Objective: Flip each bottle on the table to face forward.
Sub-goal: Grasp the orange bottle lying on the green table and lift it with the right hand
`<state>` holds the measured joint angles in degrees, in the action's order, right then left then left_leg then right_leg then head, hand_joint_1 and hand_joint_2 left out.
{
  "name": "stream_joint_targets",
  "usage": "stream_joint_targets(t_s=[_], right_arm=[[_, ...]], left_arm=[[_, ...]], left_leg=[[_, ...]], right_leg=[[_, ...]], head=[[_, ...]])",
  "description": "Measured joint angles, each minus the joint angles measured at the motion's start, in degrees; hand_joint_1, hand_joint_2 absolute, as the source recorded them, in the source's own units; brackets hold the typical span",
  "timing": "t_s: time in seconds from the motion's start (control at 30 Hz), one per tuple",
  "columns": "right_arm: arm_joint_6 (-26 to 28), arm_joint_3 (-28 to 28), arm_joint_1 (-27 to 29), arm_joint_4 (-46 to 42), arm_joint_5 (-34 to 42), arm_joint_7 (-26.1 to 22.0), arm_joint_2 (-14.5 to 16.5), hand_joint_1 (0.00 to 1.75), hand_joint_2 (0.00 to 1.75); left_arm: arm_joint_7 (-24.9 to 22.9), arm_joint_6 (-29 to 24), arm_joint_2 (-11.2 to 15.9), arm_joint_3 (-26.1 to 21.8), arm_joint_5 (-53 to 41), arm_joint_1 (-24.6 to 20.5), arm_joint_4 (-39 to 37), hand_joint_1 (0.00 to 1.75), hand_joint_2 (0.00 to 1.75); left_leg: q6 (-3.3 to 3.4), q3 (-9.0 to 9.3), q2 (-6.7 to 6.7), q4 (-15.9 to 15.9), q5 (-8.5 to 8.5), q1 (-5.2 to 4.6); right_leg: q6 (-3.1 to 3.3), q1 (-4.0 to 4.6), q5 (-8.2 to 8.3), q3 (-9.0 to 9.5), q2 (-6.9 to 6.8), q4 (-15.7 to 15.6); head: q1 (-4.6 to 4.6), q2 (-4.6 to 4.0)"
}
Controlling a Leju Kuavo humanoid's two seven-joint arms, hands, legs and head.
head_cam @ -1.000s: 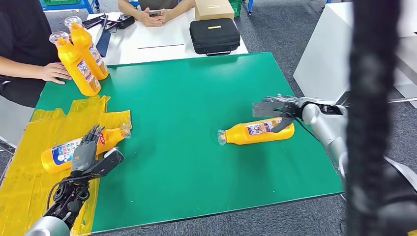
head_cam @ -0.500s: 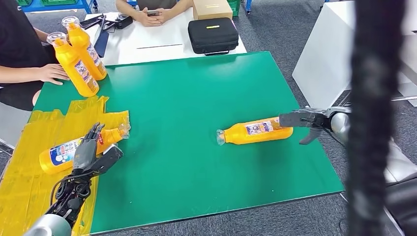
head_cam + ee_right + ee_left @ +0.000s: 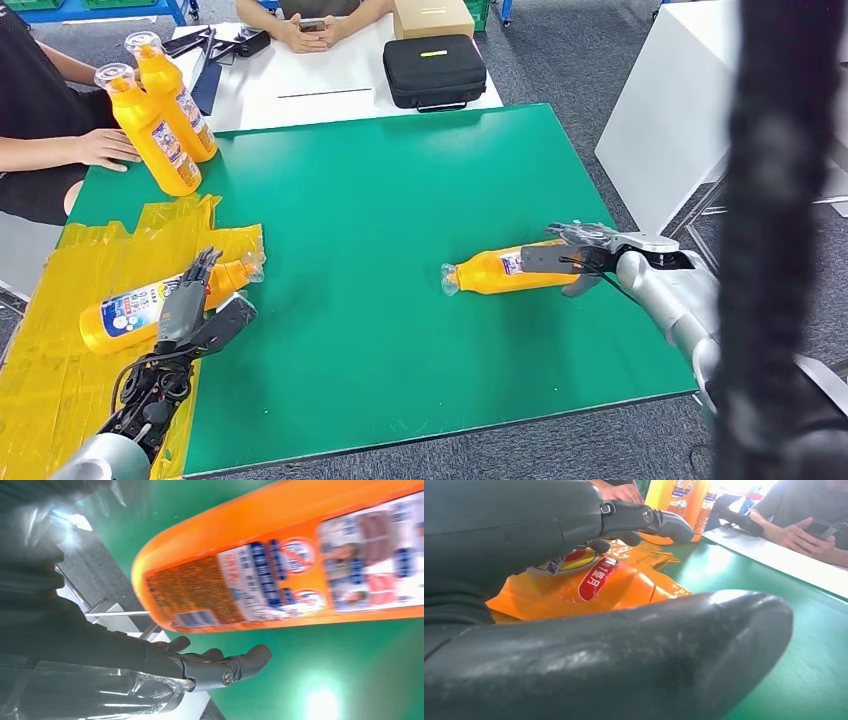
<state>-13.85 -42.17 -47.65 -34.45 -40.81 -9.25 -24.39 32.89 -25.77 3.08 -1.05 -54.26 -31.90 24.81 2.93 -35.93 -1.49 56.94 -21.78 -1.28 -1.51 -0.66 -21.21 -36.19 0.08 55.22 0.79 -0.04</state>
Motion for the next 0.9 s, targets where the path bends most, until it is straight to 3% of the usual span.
stream_joint_targets(t_s=[0.27, 0.77, 0.8, 0.9], right_arm=[[0.77, -0.26, 0.30, 1.44, -1.73, 0.87, 3.80, 0.00, 1.75], [-2.65, -2.10, -0.22, 6.44, -6.43, 3.37, 6.21, 0.00, 1.75], [-2.65, -2.17, -0.32, 6.66, -6.44, 3.37, 6.30, 0.27, 1.75], [-2.73, -2.39, -0.58, 7.24, -6.66, 3.57, 6.56, 1.58, 1.75]], left_arm=[[-0.13, 0.15, -0.07, 0.27, 1.45, 0.04, 0.09, 0.00, 0.00], [0.14, 0.17, 0.01, 0.27, 3.26, 0.42, 0.63, 0.00, 0.00], [0.14, 0.17, 0.01, 0.27, 3.27, 0.43, 0.64, 0.00, 0.00], [0.16, 0.16, 0.01, 0.27, 3.36, 0.49, 0.71, 0.00, 0.00]], left_leg=[[0.02, -0.03, -0.03, 0.00, -0.01, -0.02], [0.01, -0.03, 0.00, 0.00, -0.02, 0.00], [0.01, -0.03, 0.00, 0.00, -0.02, 0.00], [0.01, -0.02, 0.00, 0.00, -0.02, 0.00]], right_leg=[[-0.01, -0.03, -0.02, -0.01, -0.01, 0.00], [-0.01, -0.01, -0.02, 0.00, 0.00, 0.00], [-0.01, -0.01, -0.02, 0.00, 0.00, 0.00], [-0.01, -0.01, -0.02, 0.00, 0.00, 0.00]], head=[[-0.01, 0.00], [-0.02, 0.00], [-0.02, 0.00], [-0.02, 0.00]])
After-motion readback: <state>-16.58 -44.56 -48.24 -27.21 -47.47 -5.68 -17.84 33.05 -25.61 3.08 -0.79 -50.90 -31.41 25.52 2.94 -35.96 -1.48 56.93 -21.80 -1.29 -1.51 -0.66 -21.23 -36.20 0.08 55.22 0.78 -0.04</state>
